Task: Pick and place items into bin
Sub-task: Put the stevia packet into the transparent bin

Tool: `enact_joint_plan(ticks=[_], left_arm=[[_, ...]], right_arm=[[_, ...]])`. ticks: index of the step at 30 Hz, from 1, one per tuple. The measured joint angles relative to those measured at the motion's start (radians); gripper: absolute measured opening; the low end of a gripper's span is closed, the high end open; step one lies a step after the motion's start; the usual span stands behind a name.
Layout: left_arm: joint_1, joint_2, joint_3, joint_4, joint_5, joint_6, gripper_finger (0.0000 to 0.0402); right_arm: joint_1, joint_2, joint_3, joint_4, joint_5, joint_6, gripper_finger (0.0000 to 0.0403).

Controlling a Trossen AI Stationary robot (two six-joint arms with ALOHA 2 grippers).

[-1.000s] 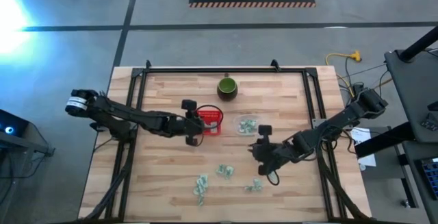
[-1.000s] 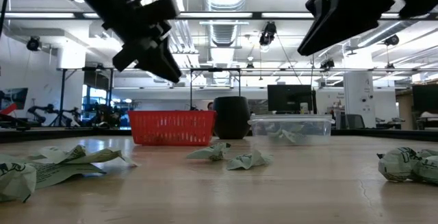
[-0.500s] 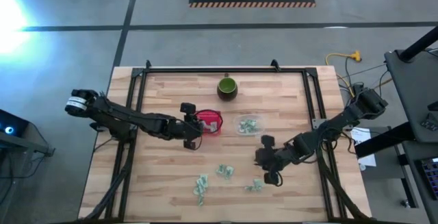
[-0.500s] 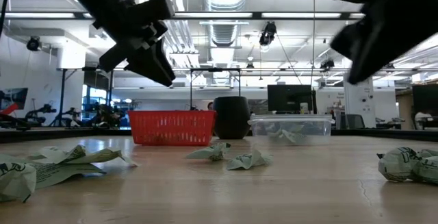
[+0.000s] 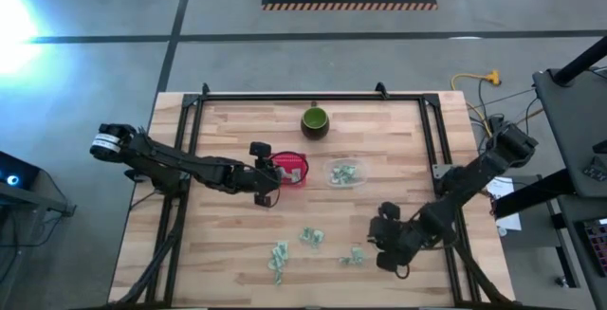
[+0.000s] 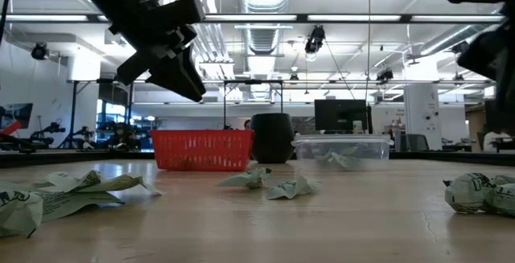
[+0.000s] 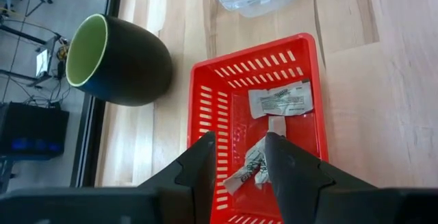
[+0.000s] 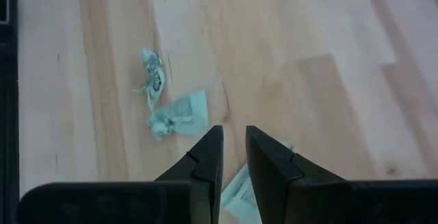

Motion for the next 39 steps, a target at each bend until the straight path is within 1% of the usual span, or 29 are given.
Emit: enact_joint_plan(ticks=[8, 11, 14, 18, 22, 26, 31, 35, 39], left_arm=[[0.0, 0.0, 0.0, 0.0, 0.0, 0.0, 0.0109], [0.0, 0.0, 0.0, 0.0, 0.0, 0.0, 0.0109], [0.0, 0.0, 0.0, 0.0, 0.0, 0.0, 0.0109], [0.0, 0.0, -0.001, 0.003, 0.0, 0.0, 0.0109], [0.0, 0.0, -0.004, 0.002, 0.0, 0.0, 0.0109], [0.0, 0.0, -0.005, 0.002, 0.0, 0.0, 0.0109], [0.0, 0.0, -0.006, 0.002, 0.0, 0.0, 0.0109], [0.0, 0.0, -0.006, 0.003, 0.0, 0.0, 0.0109], [0.0, 0.0, -0.006, 0.003, 0.0, 0.0, 0.0109]], right_arm=[[0.033, 0.135, 0.016, 0.004, -0.001, 0.111, 0.0058], [0.033, 0.164, 0.036, 0.002, -0.017, 0.118, 0.007], [0.033, 0.167, 0.056, -0.006, -0.018, 0.119, 0.0093], [0.033, 0.165, 0.084, -0.079, -0.005, 0.126, 0.0127], [0.033, 0.164, 0.093, -0.165, 0.009, 0.194, 0.0158], [0.033, 0.164, 0.077, -0.182, 0.009, 0.271, 0.0178], [0.033, 0.164, 0.063, -0.165, 0.022, 0.28, 0.0191], [0.033, 0.164, 0.055, -0.153, 0.033, 0.284, 0.0191], [0.033, 0.164, 0.042, -0.105, 0.033, 0.278, 0.0192]])
